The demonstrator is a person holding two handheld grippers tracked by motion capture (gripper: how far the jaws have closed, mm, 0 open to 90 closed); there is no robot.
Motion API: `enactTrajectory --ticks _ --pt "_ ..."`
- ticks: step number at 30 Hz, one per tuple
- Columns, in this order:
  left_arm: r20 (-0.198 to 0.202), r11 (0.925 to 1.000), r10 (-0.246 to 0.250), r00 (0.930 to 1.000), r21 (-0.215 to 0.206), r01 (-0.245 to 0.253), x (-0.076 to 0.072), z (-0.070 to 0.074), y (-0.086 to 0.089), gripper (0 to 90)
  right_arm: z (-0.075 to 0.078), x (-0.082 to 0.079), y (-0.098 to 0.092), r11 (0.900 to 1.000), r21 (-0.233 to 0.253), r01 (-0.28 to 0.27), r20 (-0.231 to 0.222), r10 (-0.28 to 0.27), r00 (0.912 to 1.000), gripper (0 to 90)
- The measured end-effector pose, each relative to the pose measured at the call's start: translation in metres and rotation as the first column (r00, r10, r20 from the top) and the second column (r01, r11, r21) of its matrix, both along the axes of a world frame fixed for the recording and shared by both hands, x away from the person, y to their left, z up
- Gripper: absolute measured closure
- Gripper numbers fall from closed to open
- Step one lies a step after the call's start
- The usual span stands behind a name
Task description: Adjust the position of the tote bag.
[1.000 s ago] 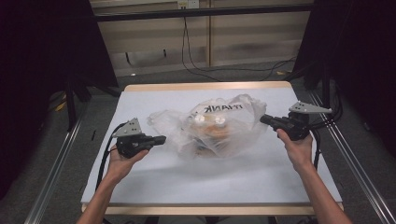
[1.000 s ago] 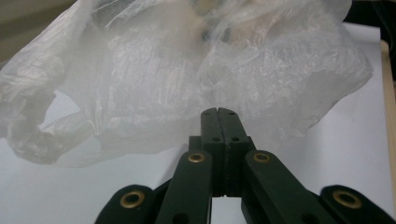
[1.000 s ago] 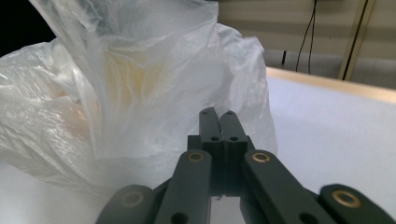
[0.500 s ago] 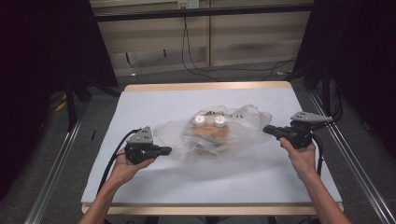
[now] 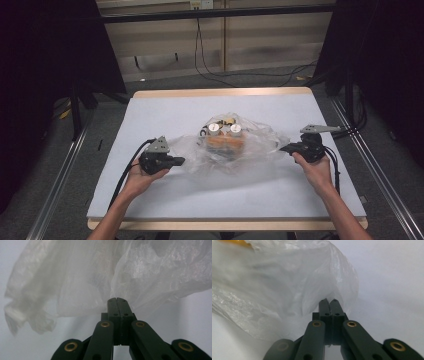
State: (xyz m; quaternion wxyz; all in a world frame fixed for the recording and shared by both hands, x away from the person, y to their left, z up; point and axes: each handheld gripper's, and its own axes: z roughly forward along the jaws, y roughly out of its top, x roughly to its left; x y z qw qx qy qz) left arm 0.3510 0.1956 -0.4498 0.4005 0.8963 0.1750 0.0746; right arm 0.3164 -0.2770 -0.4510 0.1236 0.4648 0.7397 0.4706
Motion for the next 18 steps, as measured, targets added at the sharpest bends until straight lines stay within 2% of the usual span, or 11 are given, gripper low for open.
enactTrajectory --ticks 2,5,6,7,9,10,11,13,14,18 --pt "-0.012 0.9994 0.01 0.9999 0.033 -0.01 0.004 -0.007 -0.002 90.0 -0.007 0.003 0.001 1.0 -0.025 -0.004 -0.02 0.003 0.9998 90.0" --pt "-0.045 0.9994 0.033 0.9985 -0.01 -0.034 0.008 -0.014 0.001 90.0 -0.012 0.006 0.0 1.0 -0.028 -0.001 -0.029 0.0 0.9996 90.0" --pt "-0.051 0.9994 0.034 0.9981 -0.006 -0.034 0.009 -0.013 0.003 90.0 -0.013 0.008 -0.001 1.0 -0.028 -0.001 -0.033 0.0 0.9994 90.0" --pt "-0.06 0.9992 0.035 0.9976 -0.019 -0.036 0.01 -0.015 0.004 90.0 -0.015 0.009 -0.002 0.999 -0.034 0.001 -0.039 -0.002 0.9993 90.0" --pt "-0.057 0.999 0.045 0.9974 -0.006 -0.045 0.01 -0.015 0.005 90.0 -0.02 0.011 -0.002 0.999 -0.045 0.002 -0.06 -0.005 0.9982 90.0" --pt "-0.065 0.9989 0.047 0.9968 -0.001 -0.047 0.011 -0.02 0.005 90.0 -0.023 0.013 -0.002 0.998 -0.057 -0.002 -0.067 -0.002 0.9977 90.0" --pt "-0.056 0.9986 0.05 0.9972 0.024 -0.048 0.01 -0.022 0.004 90.0 -0.025 0.013 -0.001 0.998 -0.069 -0.004 -0.078 -0.002 0.997 90.0" --pt "-0.055 0.9985 0.048 0.9974 0.03 -0.046 0.01 -0.024 0.004 90.0 -0.028 0.014 0.004 0.992 -0.125 -0.019 -0.088 0.008 0.9961 90.0" --pt "-0.059 0.9981 0.05 0.997 0.039 -0.048 0.01 -0.026 0.003 90.0 -0.03 0.014 0.005 0.99 -0.136 -0.028 -0.097 0.015 0.9952 90.0" --pt "-0.068 0.9979 0.061 0.9958 0.025 -0.059 0.01 -0.029 0.005 90.0 -0.036 0.015 0.007 0.988 -0.148 -0.044 -0.118 0.027 0.9926 90.0"
